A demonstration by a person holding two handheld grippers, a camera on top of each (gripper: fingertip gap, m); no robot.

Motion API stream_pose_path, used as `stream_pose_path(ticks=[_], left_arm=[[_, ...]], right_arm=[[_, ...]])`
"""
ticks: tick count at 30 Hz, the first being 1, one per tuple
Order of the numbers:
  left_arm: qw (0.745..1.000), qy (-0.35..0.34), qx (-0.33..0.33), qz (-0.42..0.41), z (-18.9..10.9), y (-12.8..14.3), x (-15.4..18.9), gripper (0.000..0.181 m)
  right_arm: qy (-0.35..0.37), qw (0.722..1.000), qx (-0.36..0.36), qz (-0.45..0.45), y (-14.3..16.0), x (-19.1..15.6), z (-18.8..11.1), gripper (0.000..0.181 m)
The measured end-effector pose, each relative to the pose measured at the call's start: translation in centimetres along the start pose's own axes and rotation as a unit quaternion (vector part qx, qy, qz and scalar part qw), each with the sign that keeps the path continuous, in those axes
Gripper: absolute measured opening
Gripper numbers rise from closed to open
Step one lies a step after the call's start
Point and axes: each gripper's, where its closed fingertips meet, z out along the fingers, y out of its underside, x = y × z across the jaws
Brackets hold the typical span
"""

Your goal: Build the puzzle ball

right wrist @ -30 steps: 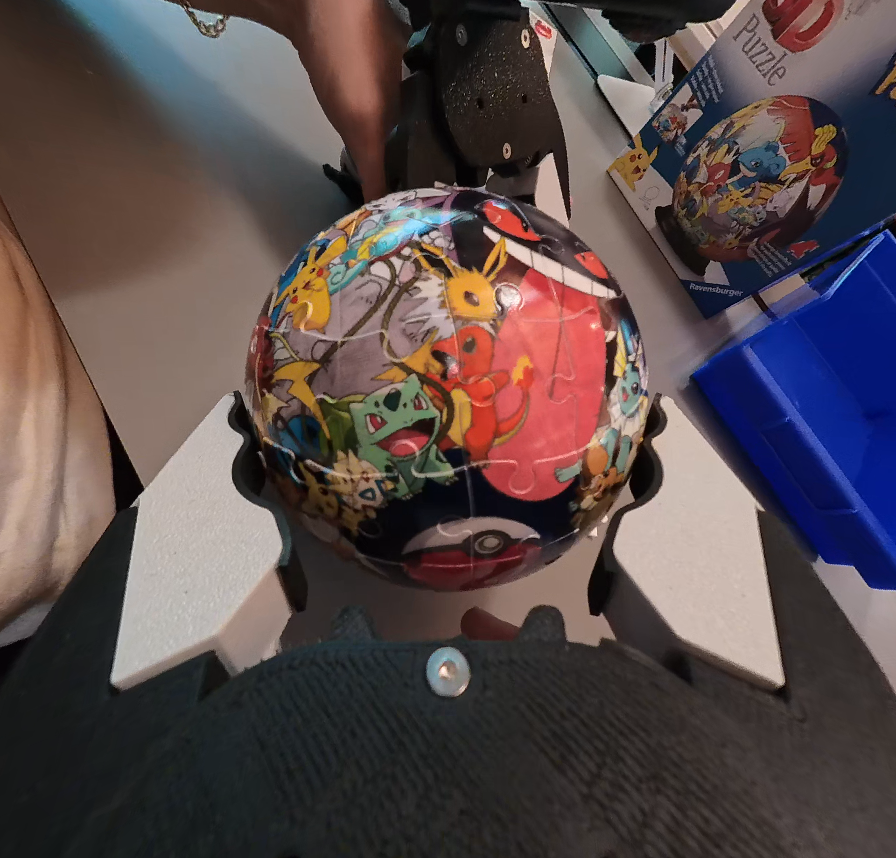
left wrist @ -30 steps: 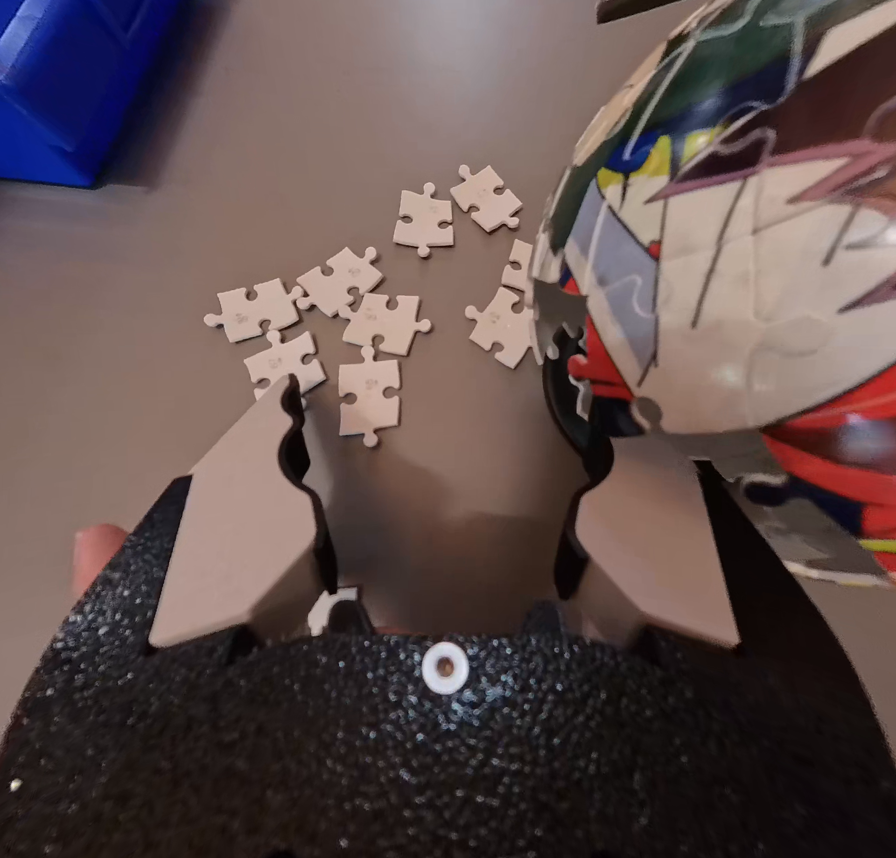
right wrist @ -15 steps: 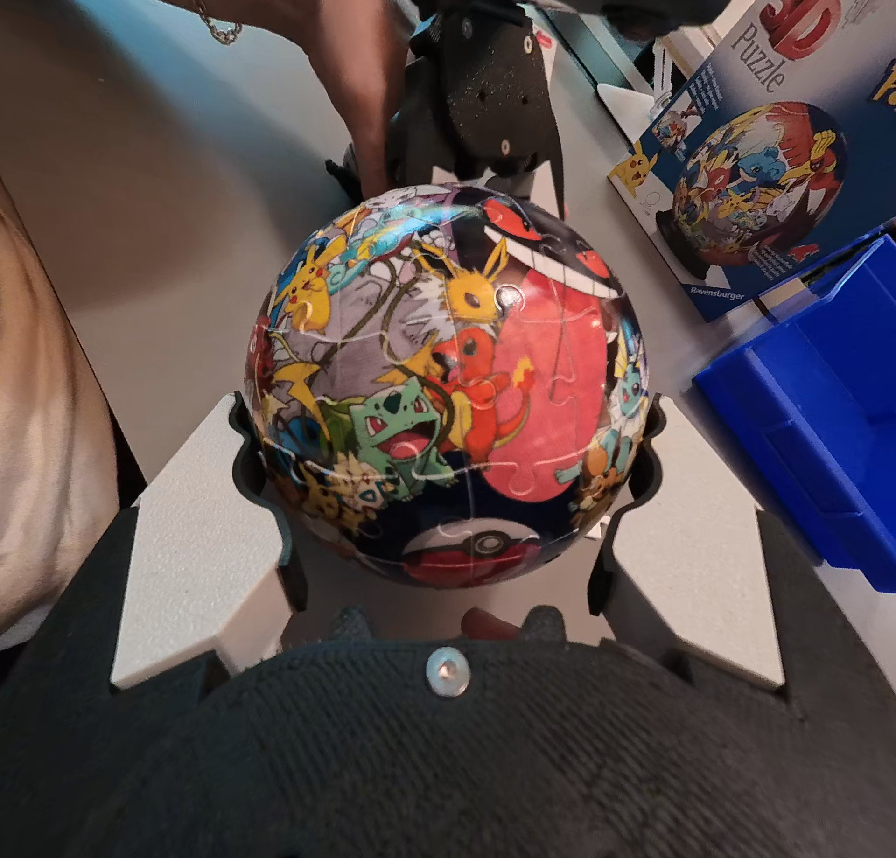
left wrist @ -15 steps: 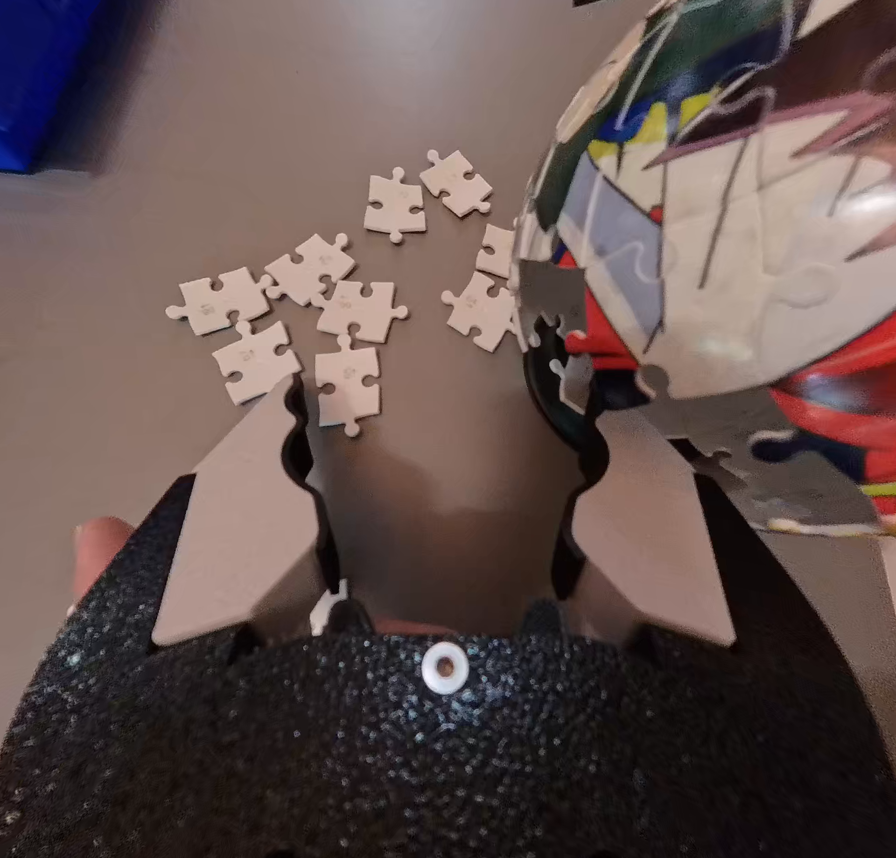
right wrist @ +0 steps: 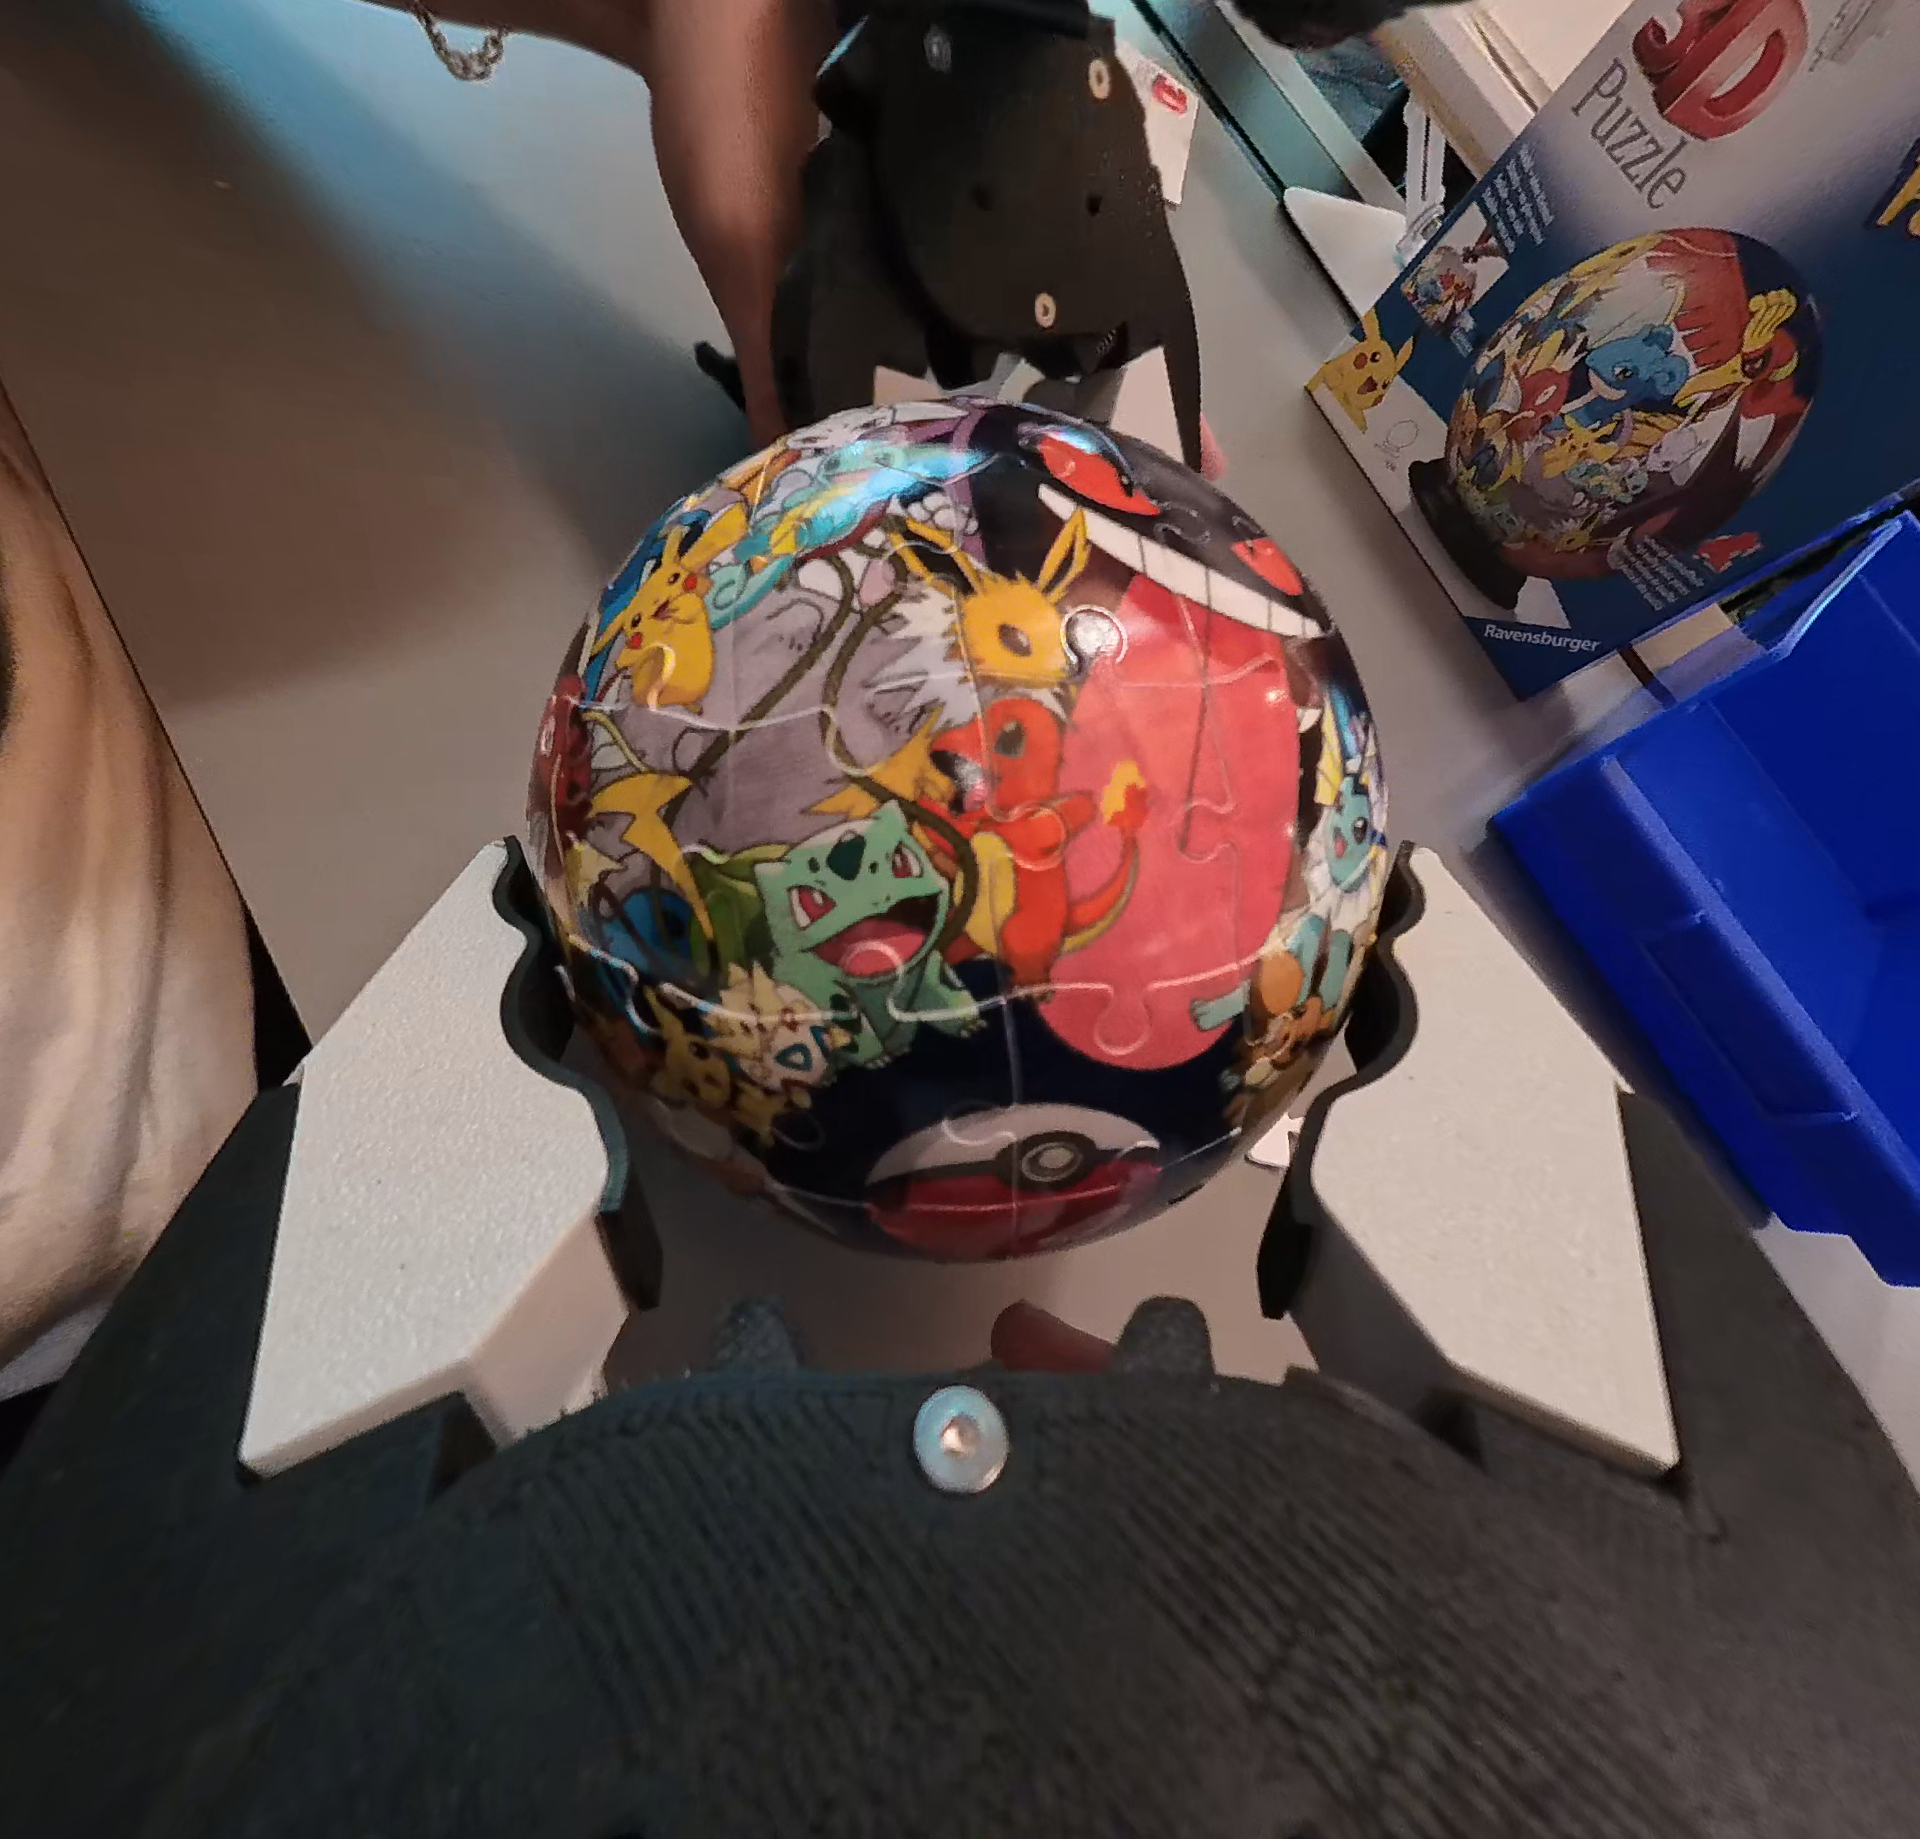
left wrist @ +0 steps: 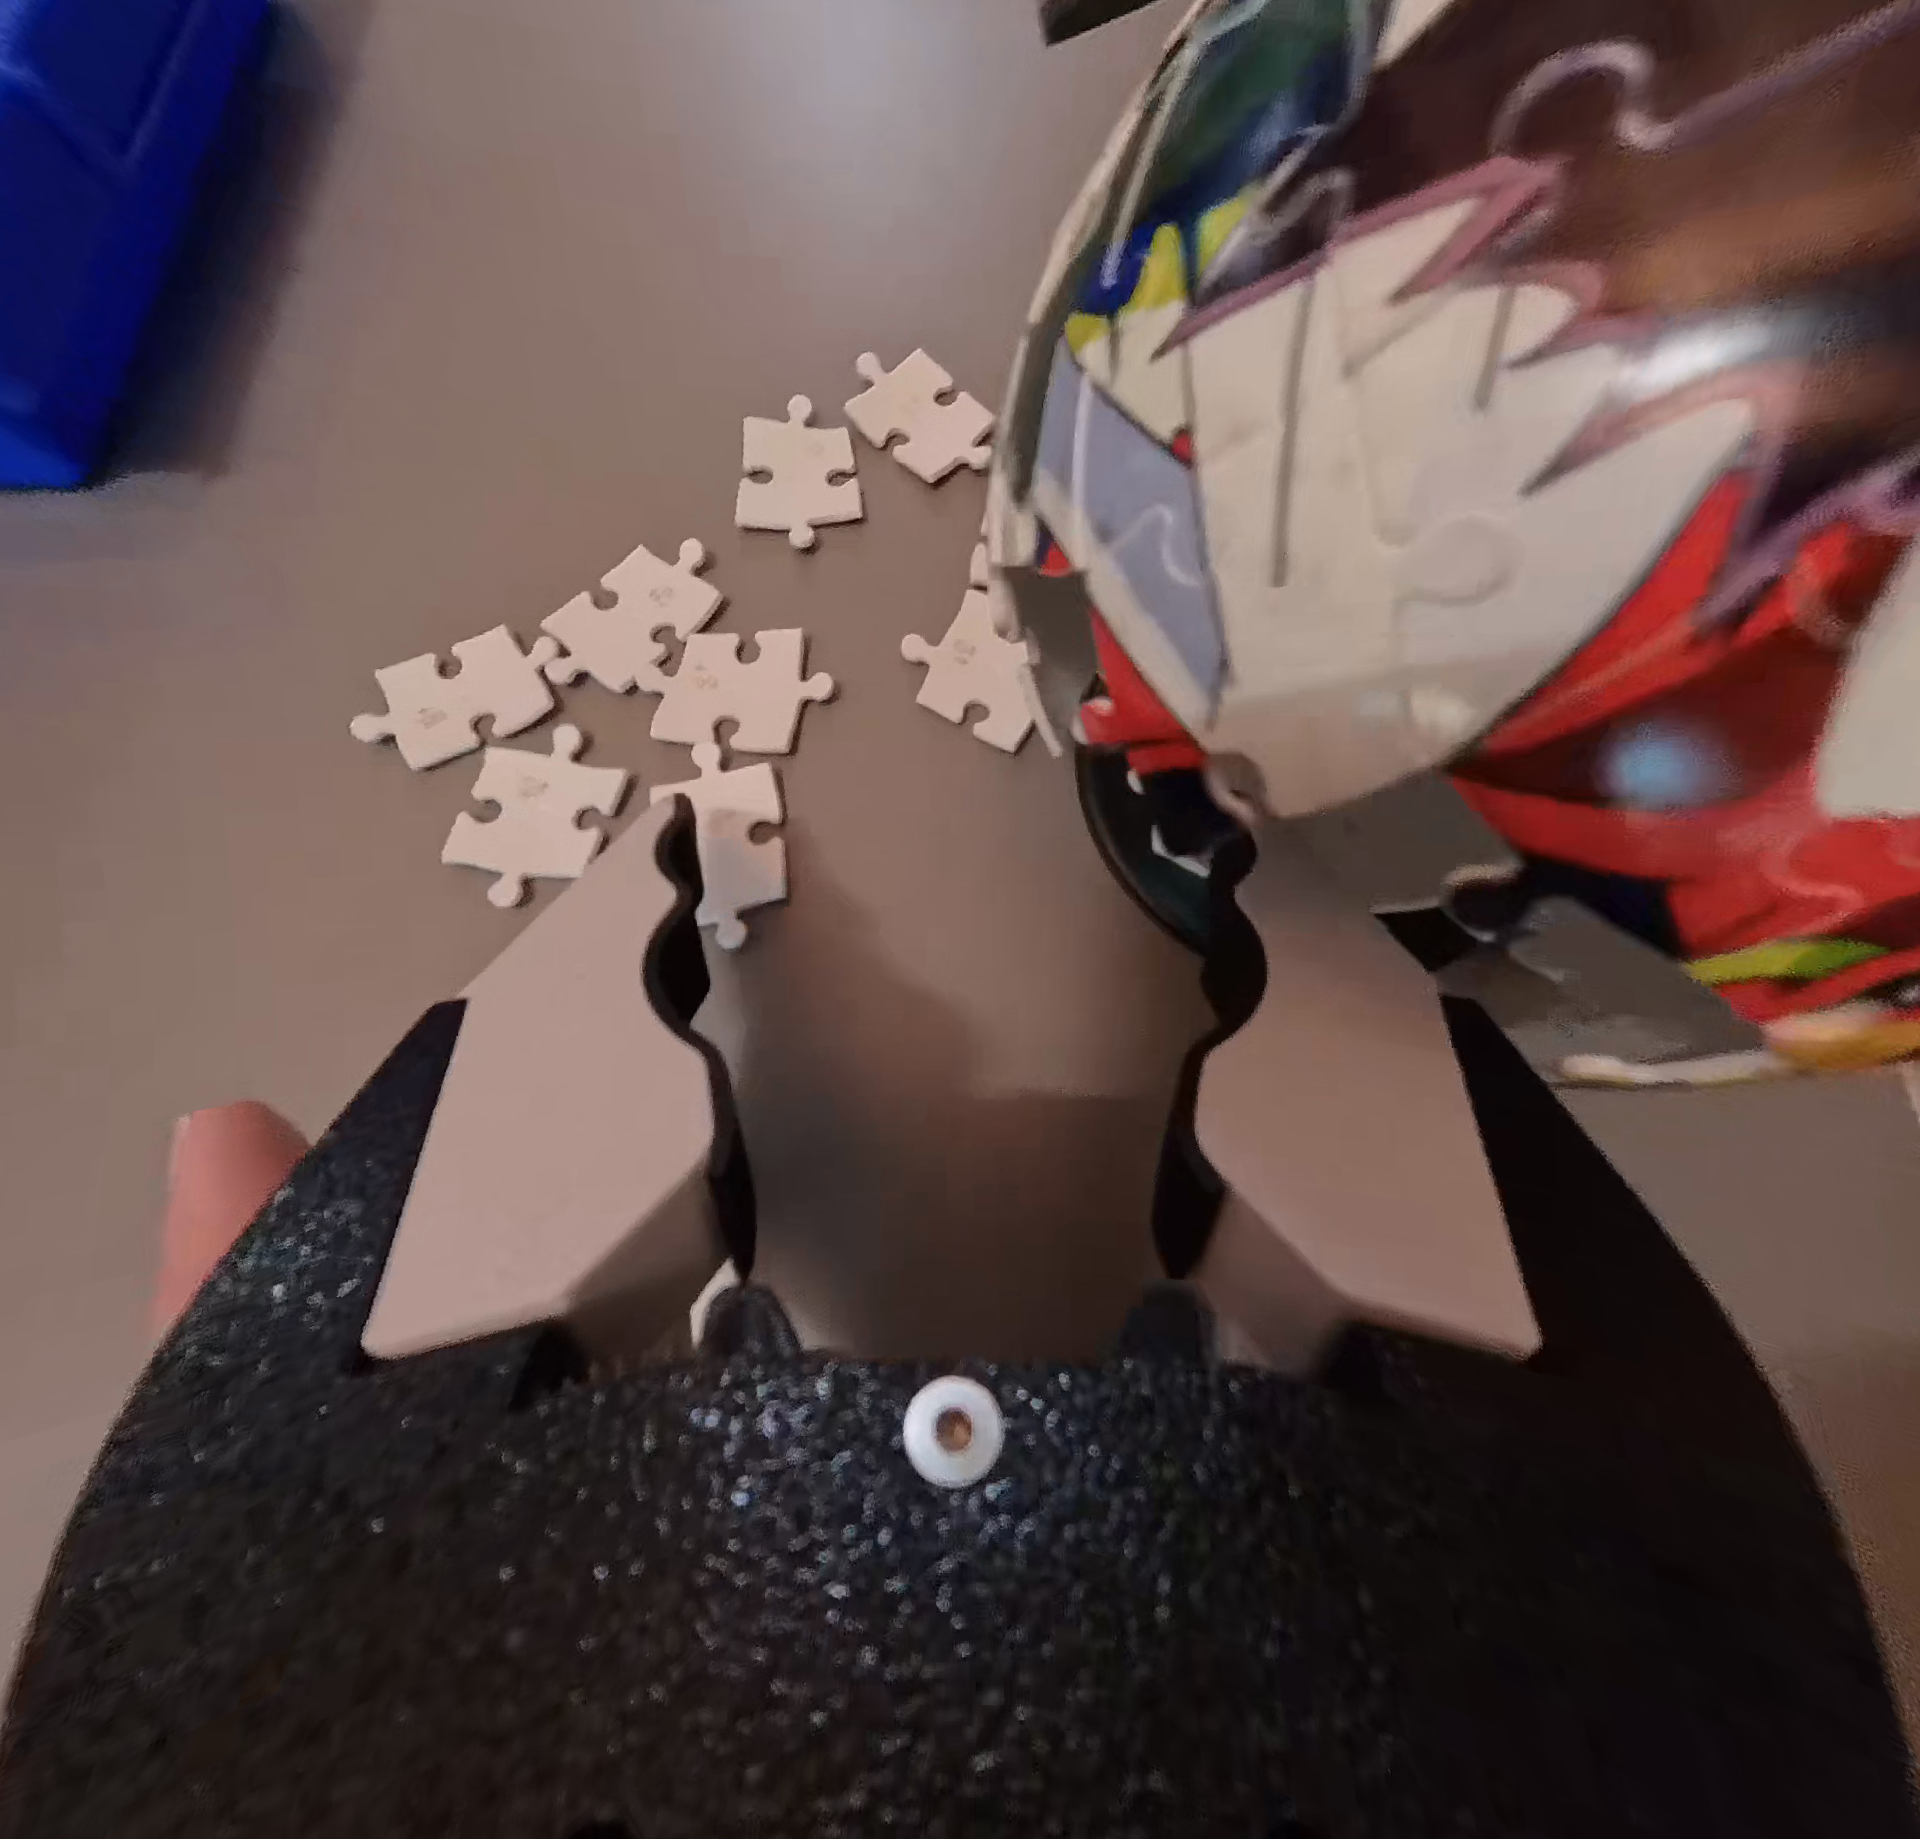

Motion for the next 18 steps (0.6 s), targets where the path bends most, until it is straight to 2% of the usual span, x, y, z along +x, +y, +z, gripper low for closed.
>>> stream_pose_path(ticks=[3, 9, 18], left_arm=[[0.999, 0.006, -0.012, -0.035, -0.16, 0.52, -0.76, 0.109], [0.997, 0.022, 0.009, -0.073, -0.95, 0.03, -1.01, 0.105], [0.999, 0.002, -0.029, -0.028, -0.65, 0.85, -0.53, 0.106]], right_arm=[[-0.001, 1.000, 0.002, -0.001, -0.08, -0.10, -0.07, 0.148], [0.002, 1.000, 0.001, 0.002, -0.08, -0.07, -0.04, 0.148], [0.002, 1.000, 0.003, 0.003, -0.47, -0.14, 0.21, 0.148]])
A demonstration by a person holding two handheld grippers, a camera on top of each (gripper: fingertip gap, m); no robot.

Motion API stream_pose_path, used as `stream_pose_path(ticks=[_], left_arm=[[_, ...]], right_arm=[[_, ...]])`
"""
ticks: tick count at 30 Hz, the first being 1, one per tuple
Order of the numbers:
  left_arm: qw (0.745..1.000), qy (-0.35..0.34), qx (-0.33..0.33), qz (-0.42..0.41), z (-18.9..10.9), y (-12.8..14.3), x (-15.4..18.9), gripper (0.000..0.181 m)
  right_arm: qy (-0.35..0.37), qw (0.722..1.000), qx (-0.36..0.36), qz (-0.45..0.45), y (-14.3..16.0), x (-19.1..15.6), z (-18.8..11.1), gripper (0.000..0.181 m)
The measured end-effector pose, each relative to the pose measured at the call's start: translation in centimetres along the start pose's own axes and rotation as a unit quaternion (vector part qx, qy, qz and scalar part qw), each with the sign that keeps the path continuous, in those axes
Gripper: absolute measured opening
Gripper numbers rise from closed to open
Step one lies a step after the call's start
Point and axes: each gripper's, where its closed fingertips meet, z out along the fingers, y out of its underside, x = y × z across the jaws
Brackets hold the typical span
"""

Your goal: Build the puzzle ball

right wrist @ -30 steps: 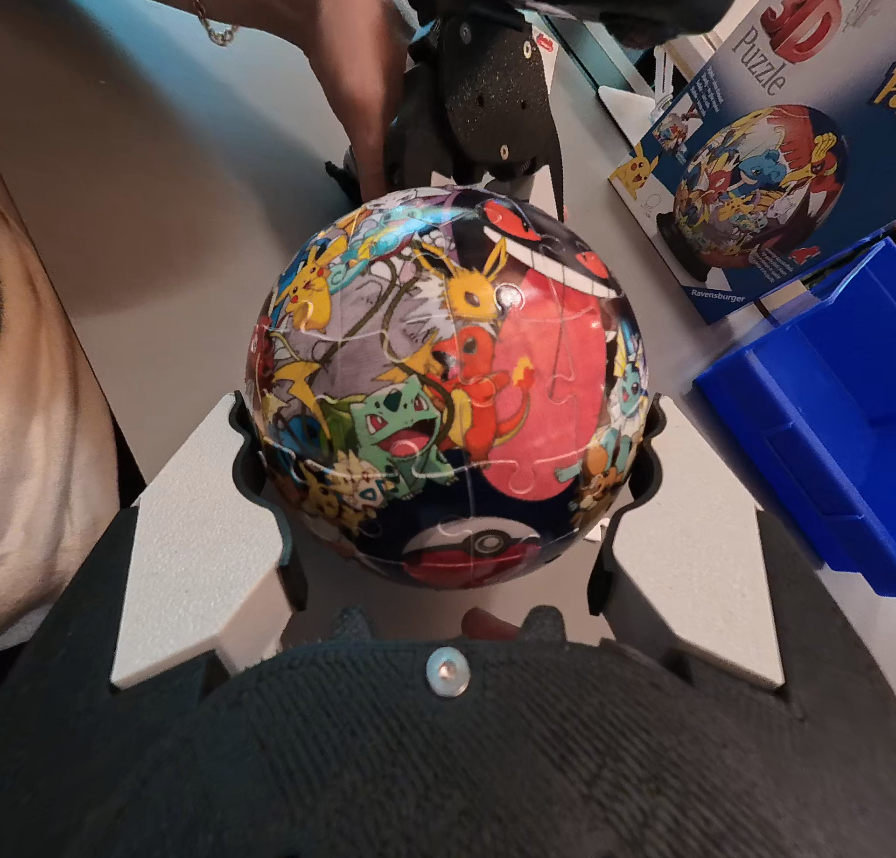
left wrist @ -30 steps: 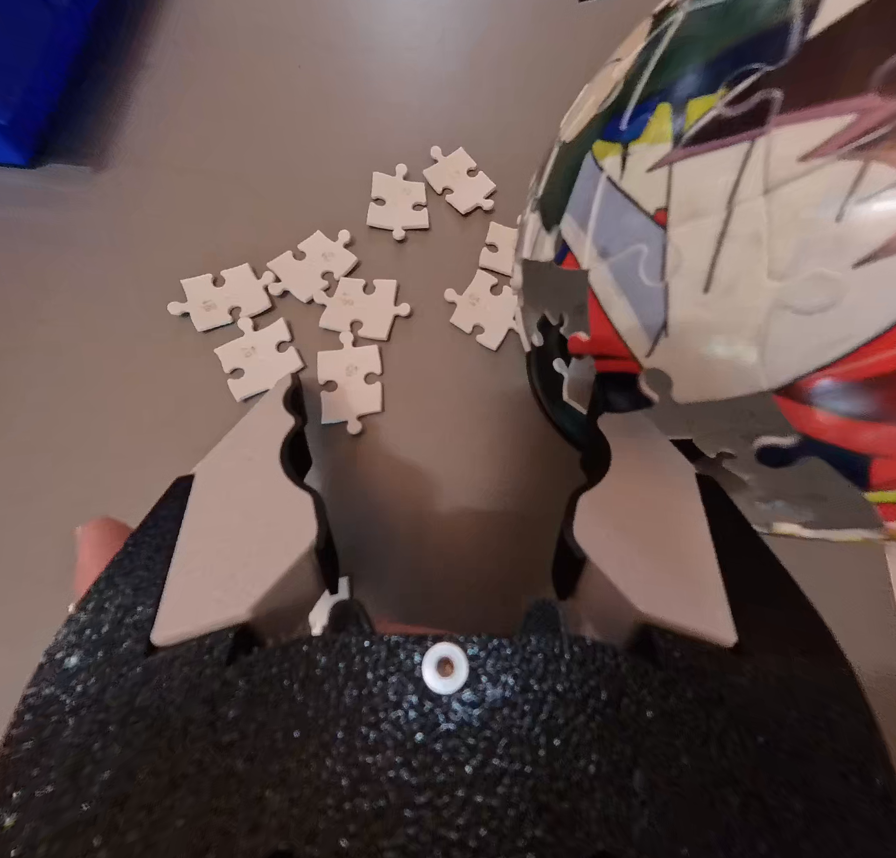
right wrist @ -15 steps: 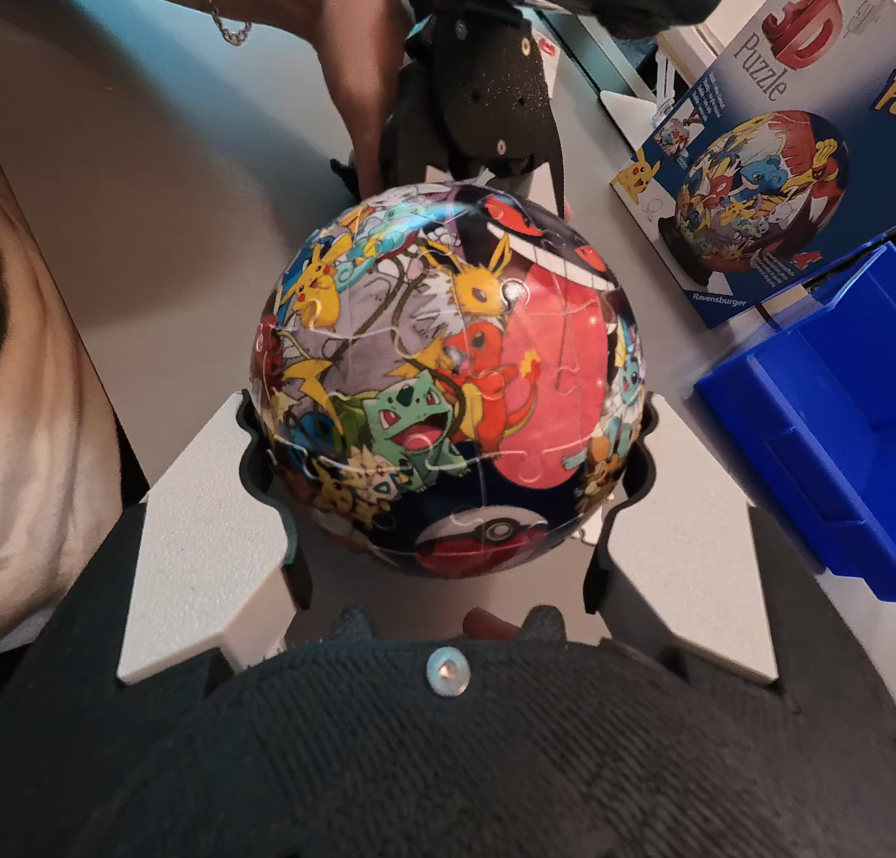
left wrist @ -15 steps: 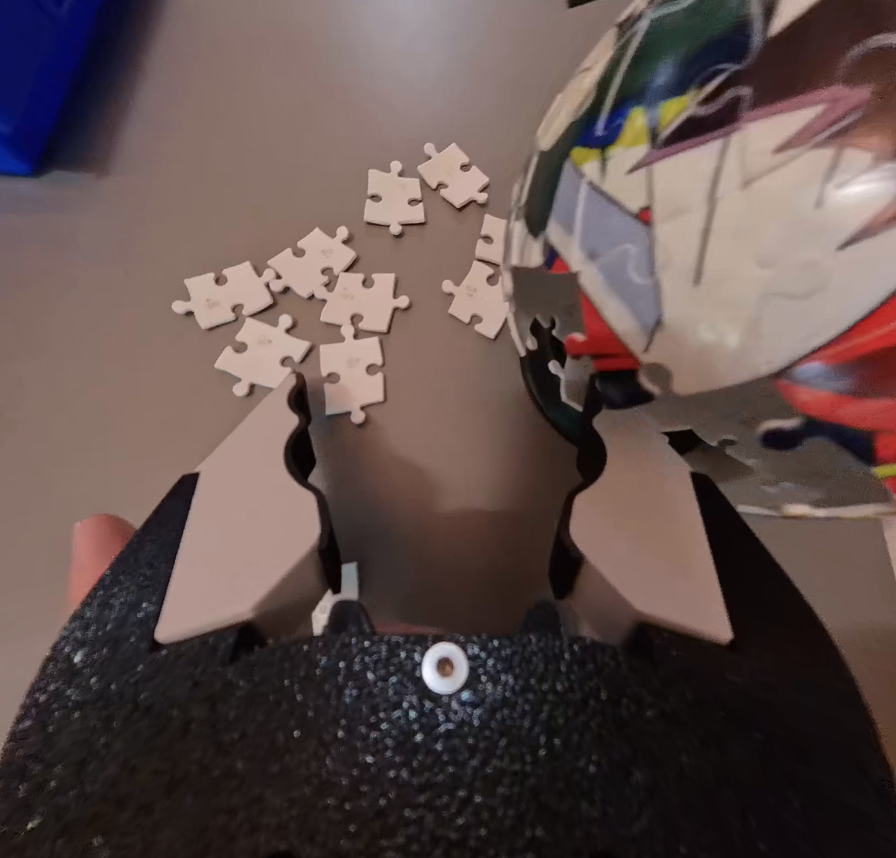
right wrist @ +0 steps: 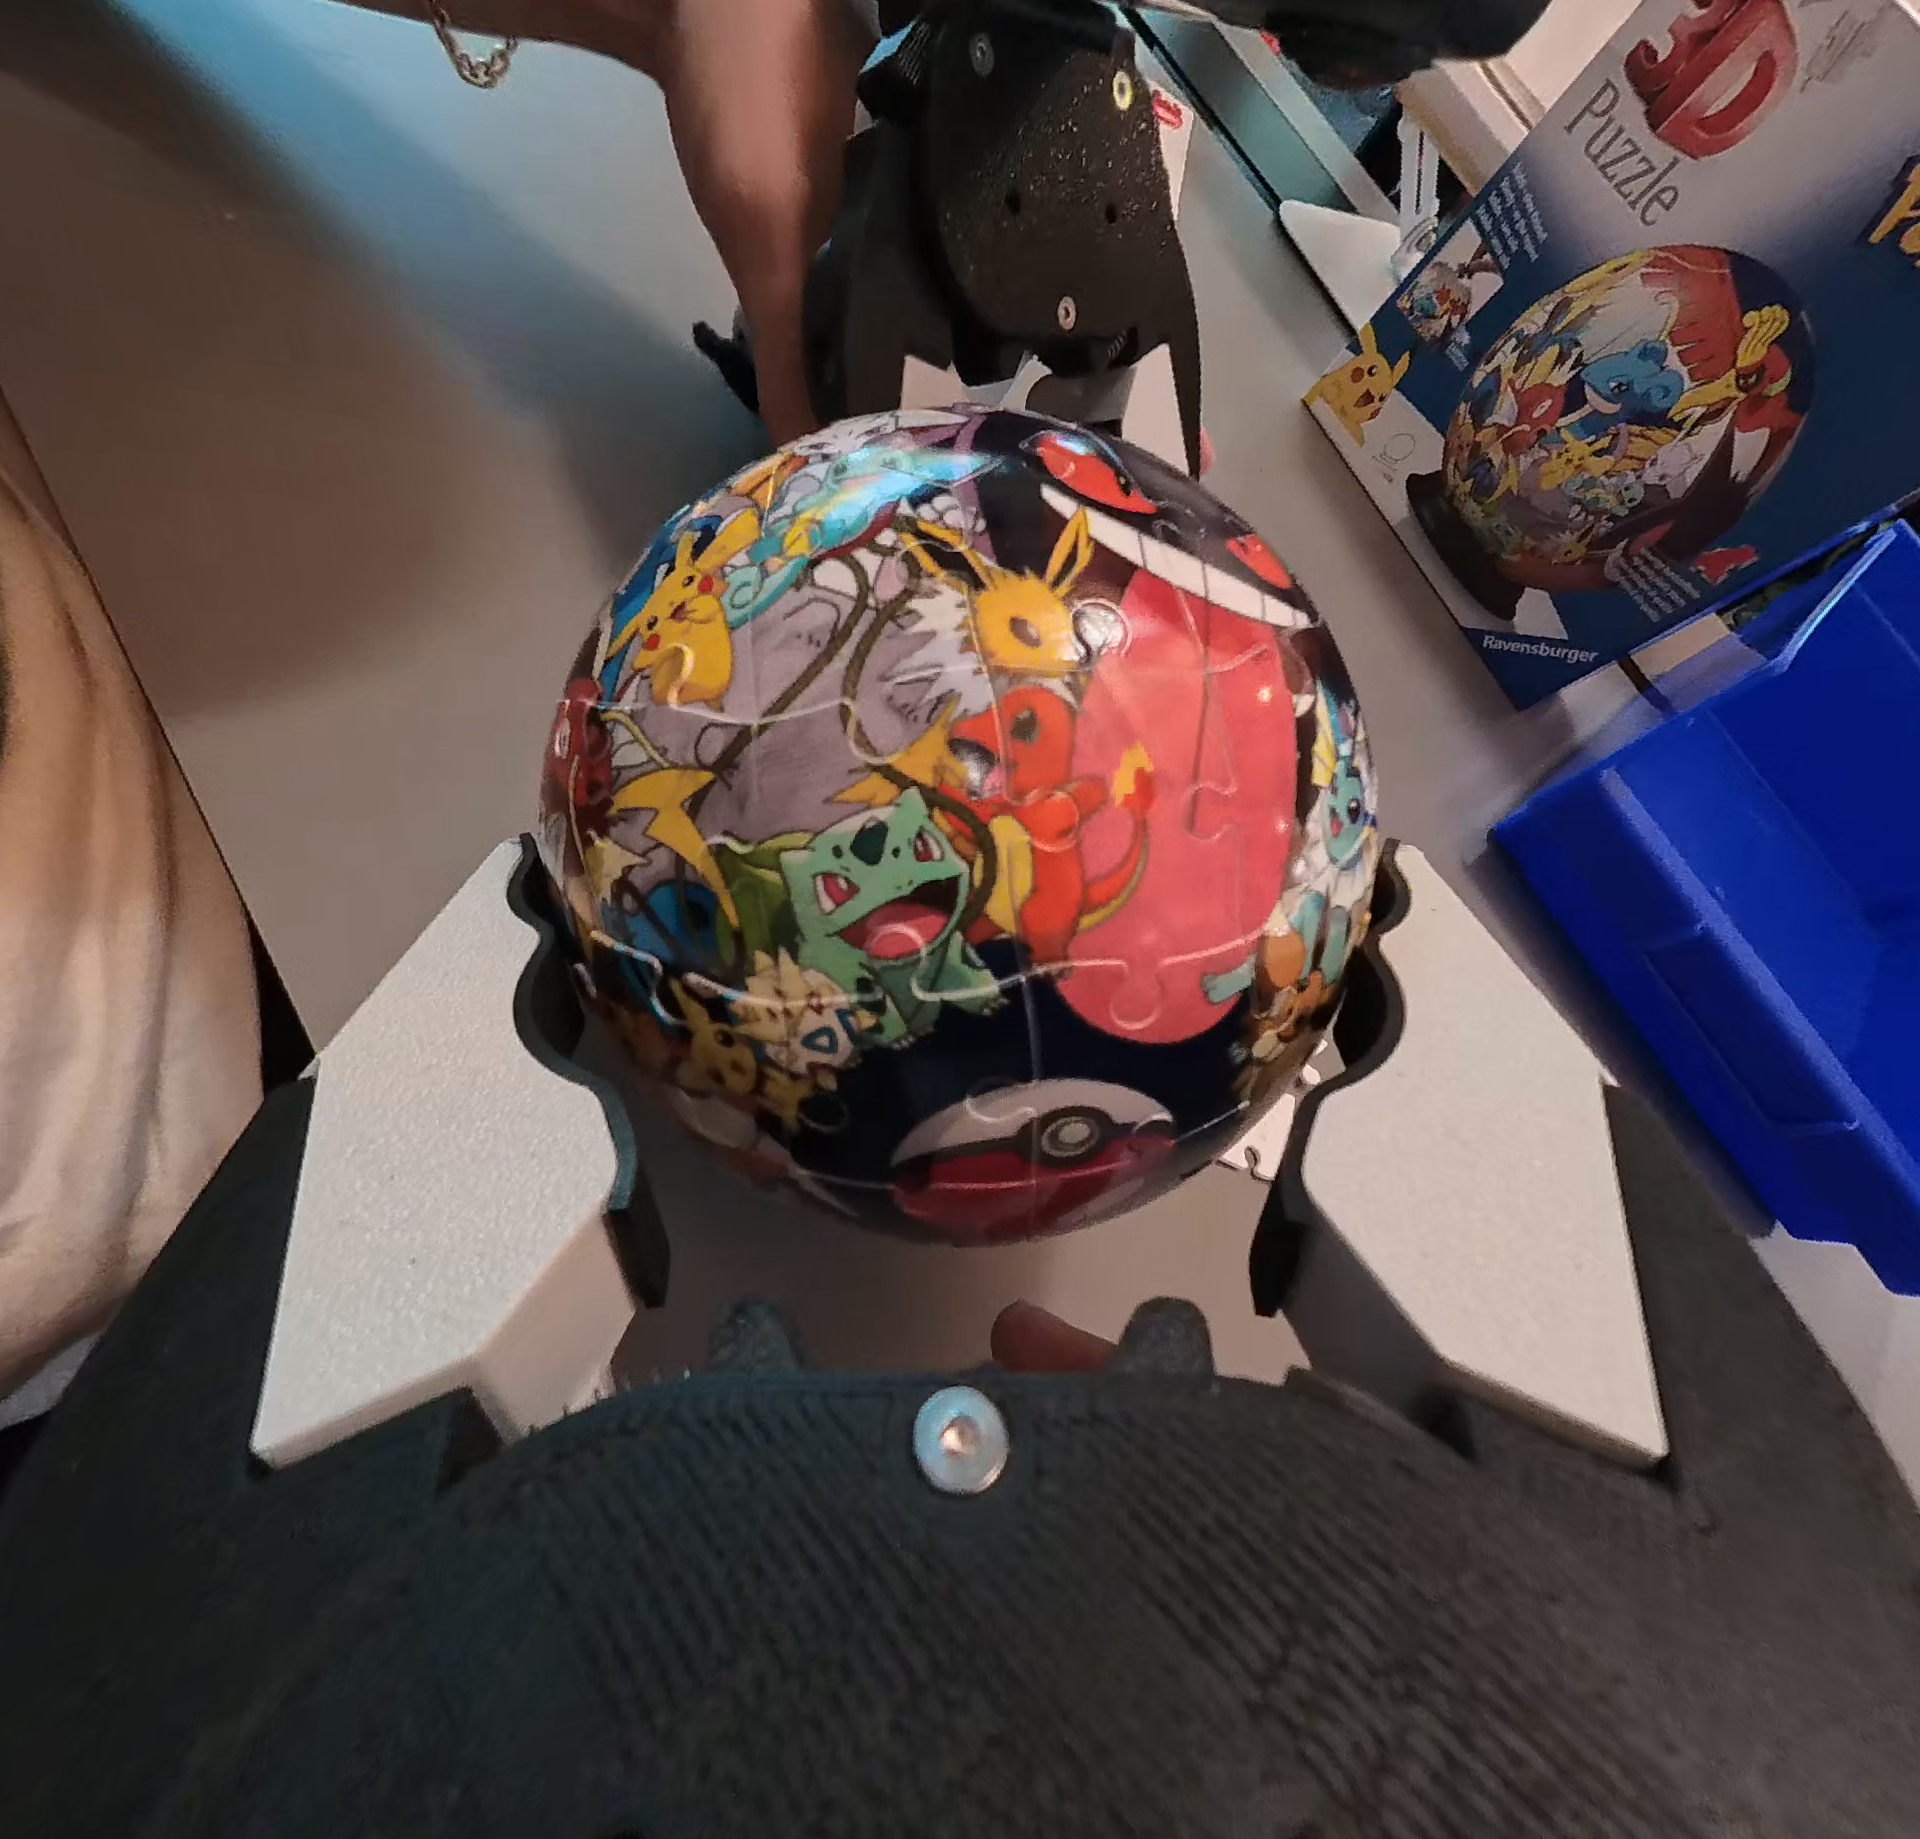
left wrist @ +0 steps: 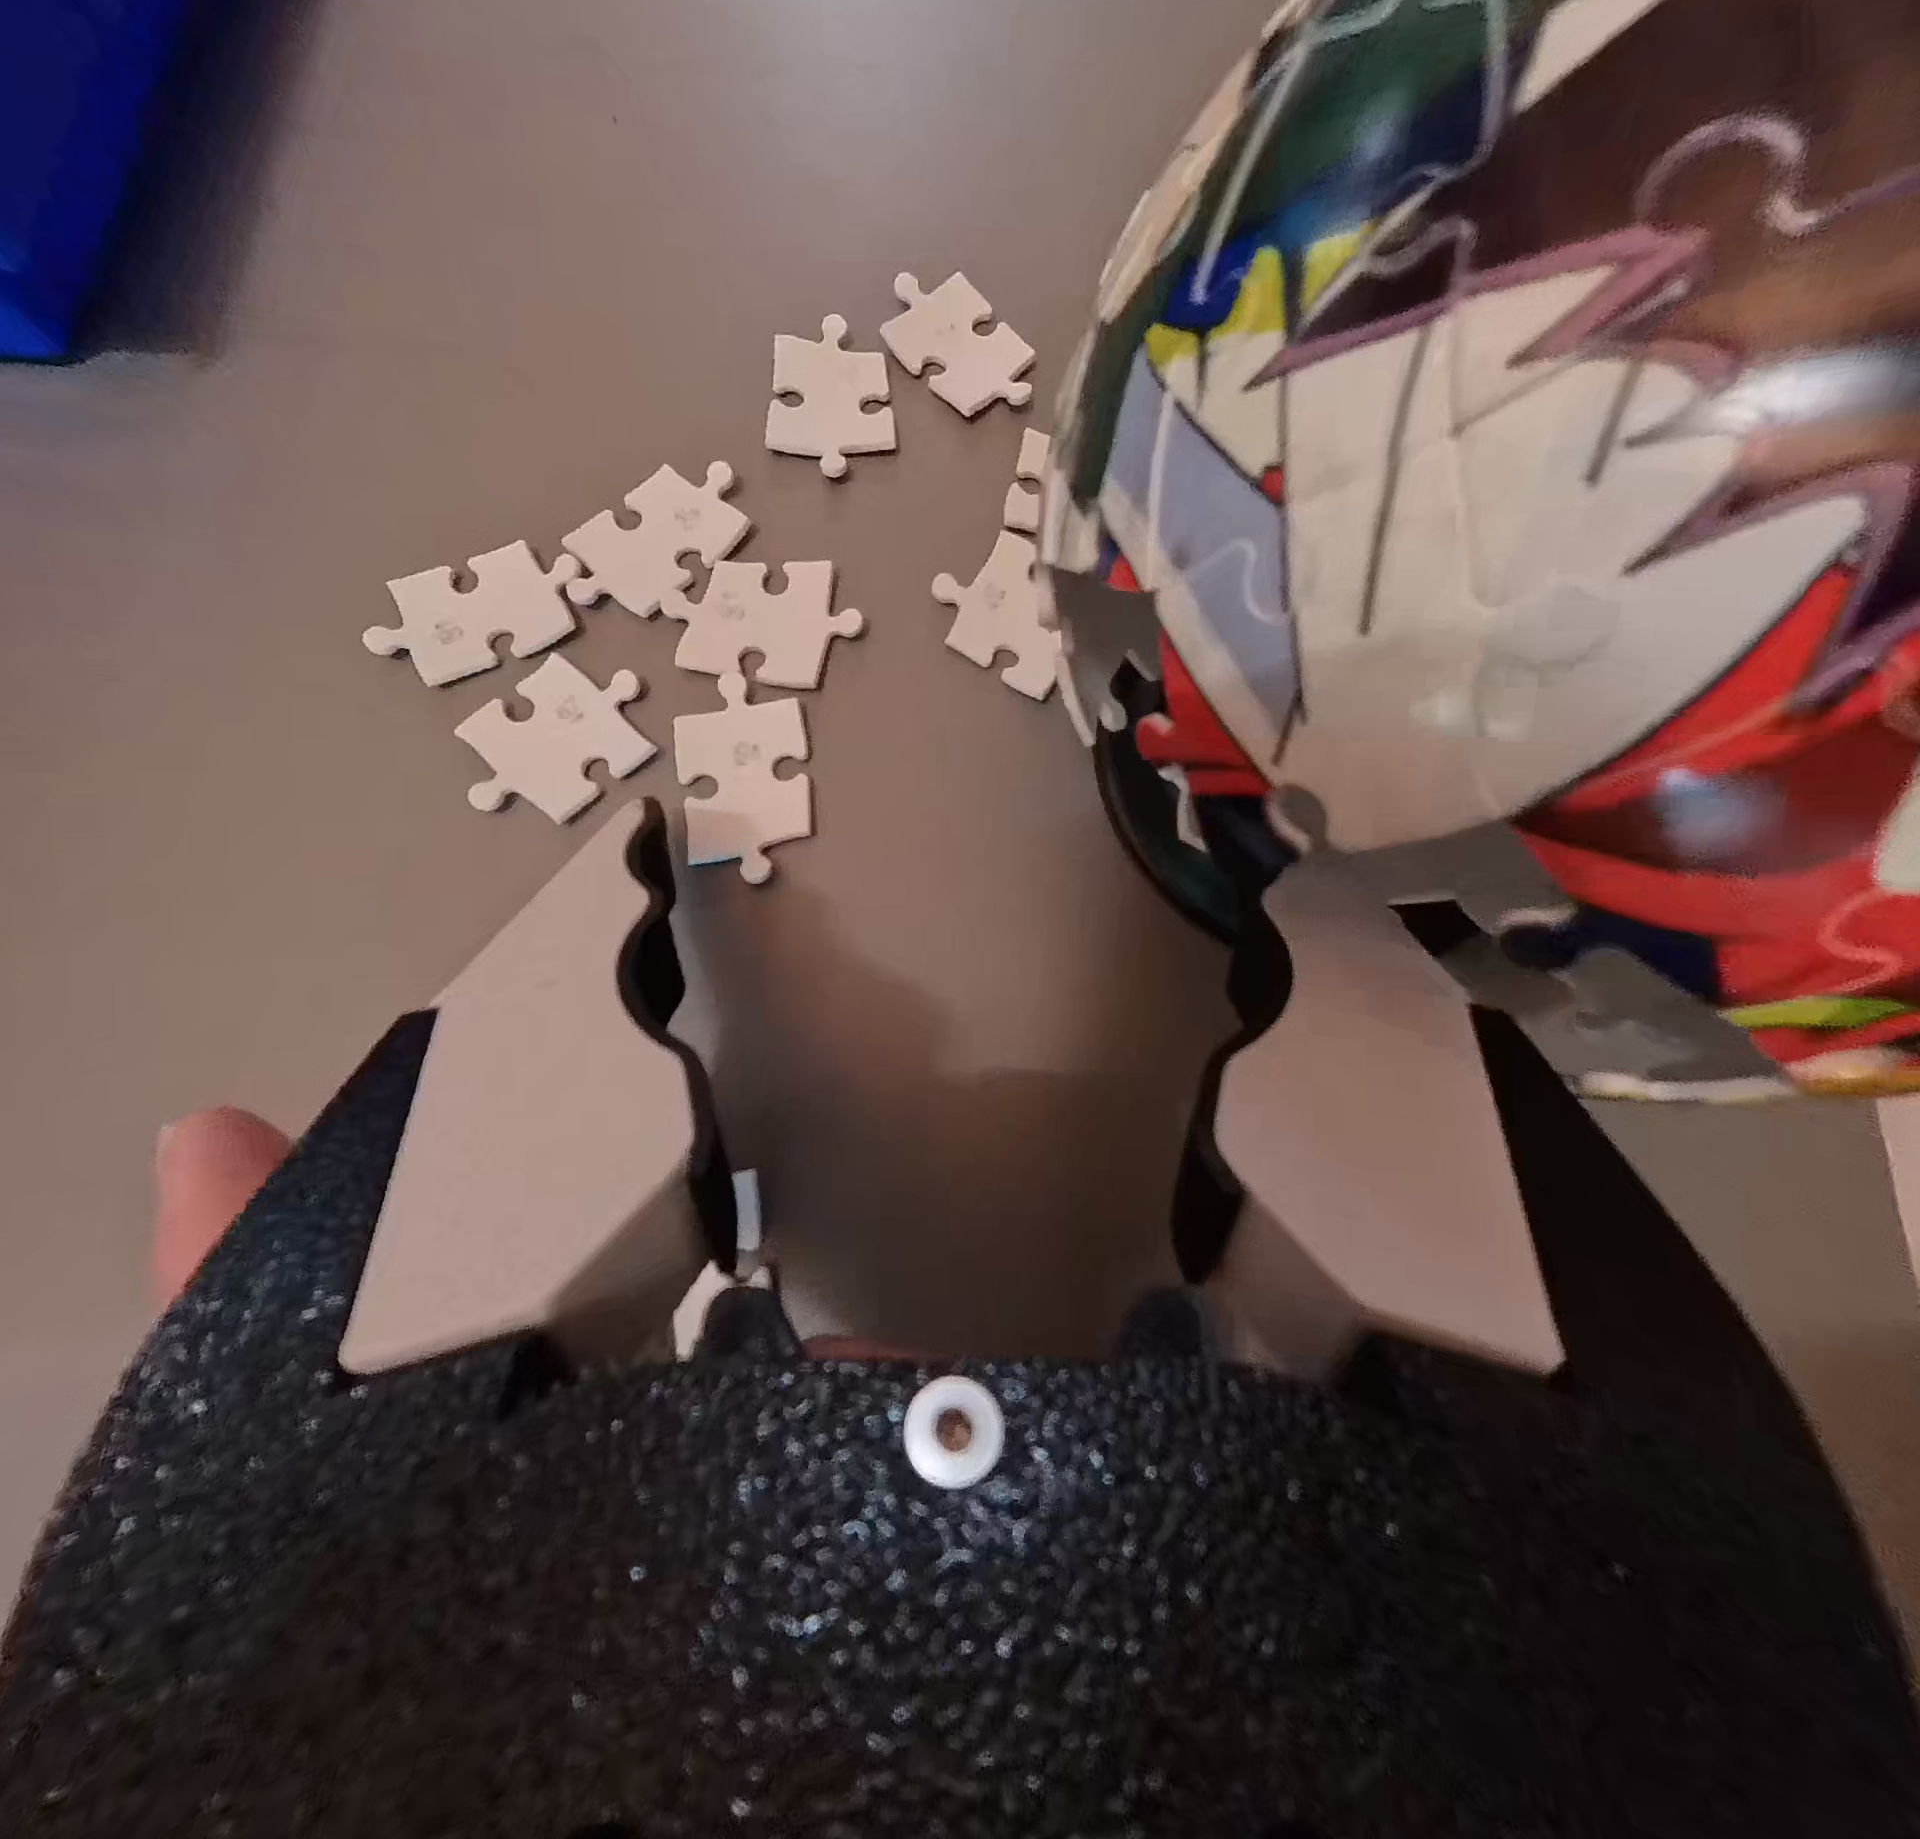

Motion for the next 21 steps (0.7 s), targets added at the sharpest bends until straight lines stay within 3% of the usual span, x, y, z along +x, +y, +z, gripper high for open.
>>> stream_pose_path(ticks=[4, 9, 14, 21], left_arm=[[1.000, -0.008, 0.010, 0.021, 0.00, -0.30, -0.03, 0.109], [1.000, 0.019, 0.012, -0.013, 0.16, -0.32, 0.53, 0.105], [1.000, 0.004, 0.004, -0.004, 0.38, 0.18, 0.04, 0.113], [0.998, 0.001, 0.022, 0.051, 0.12, -0.34, 0.66, 0.102]], right_arm=[[0.003, 1.000, 0.005, 0.002, -0.13, 0.00, 0.10, 0.148], [0.002, 1.000, 0.005, 0.002, -0.19, -0.04, 0.18, 0.149], [0.001, 1.000, 0.006, 0.003, -0.20, -0.04, 0.19, 0.149], [0.000, 1.000, 0.017, 0.005, -0.36, -0.10, 0.19, 0.148]])
